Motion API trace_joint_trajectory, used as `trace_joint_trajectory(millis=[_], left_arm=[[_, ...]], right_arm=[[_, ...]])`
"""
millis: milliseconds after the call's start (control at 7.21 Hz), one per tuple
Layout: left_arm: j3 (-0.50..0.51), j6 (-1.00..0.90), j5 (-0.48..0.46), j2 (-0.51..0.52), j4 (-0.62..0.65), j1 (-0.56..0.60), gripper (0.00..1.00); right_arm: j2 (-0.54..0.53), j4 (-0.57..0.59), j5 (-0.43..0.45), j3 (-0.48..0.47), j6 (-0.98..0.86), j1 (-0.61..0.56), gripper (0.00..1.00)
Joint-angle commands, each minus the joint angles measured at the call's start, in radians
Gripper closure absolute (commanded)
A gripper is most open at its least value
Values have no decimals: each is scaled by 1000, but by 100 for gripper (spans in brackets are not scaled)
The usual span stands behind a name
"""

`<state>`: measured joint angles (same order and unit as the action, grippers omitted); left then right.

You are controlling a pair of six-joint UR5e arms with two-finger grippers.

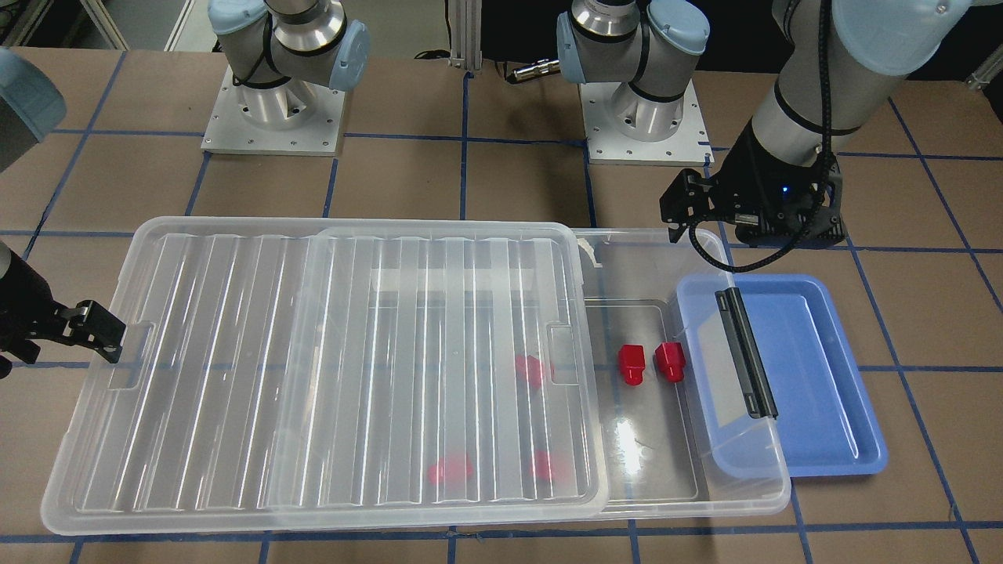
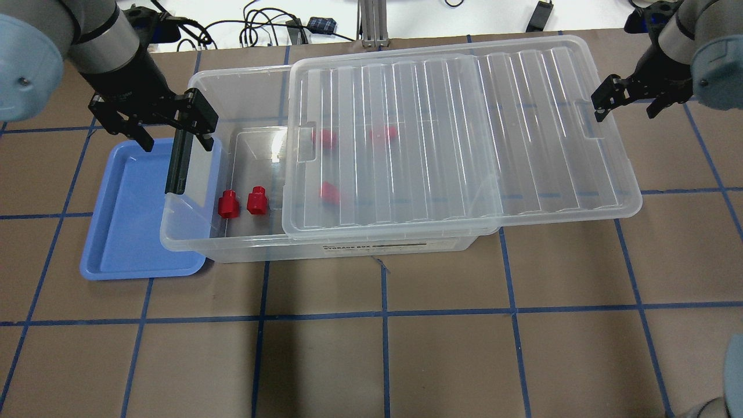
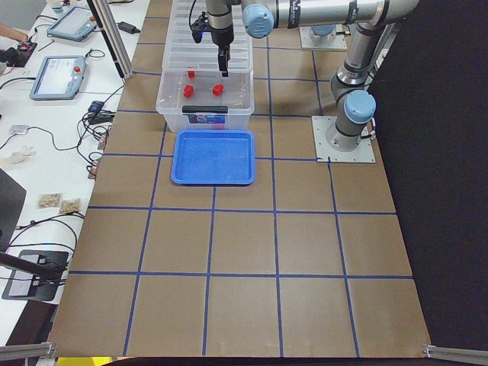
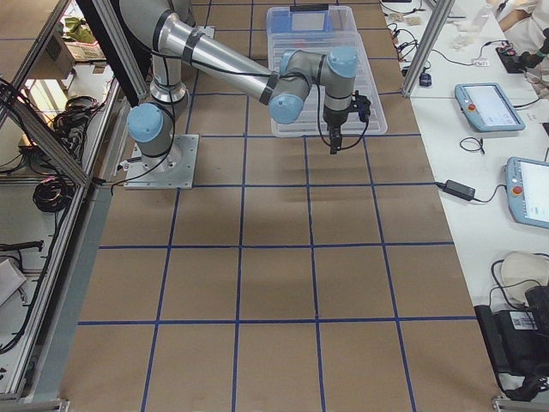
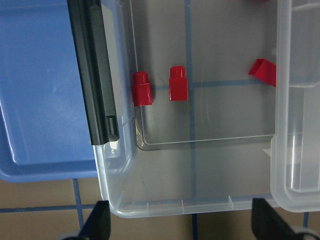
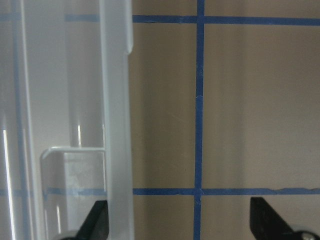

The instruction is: Place red block in blue tray from box

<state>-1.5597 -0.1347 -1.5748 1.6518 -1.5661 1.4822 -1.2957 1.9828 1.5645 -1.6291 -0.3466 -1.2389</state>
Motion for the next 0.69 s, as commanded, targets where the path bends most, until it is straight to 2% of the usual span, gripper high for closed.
trace_joint_trajectory(millis=[0,277,416,554], left_arm=[[-40,0,-1,46,59,1,0],[-133,6,10,80,247,3,0],[-175,16,10,98,291,10,0],[-186,6,10,111,294,13,7]], right_arm=[[-1,-2,0,0,-3,22,0],[-1,-4,3,0,-2,29,0],[-2,-5,3,0,-2,30,0],[-4,-7,-9,11,0,29,0]])
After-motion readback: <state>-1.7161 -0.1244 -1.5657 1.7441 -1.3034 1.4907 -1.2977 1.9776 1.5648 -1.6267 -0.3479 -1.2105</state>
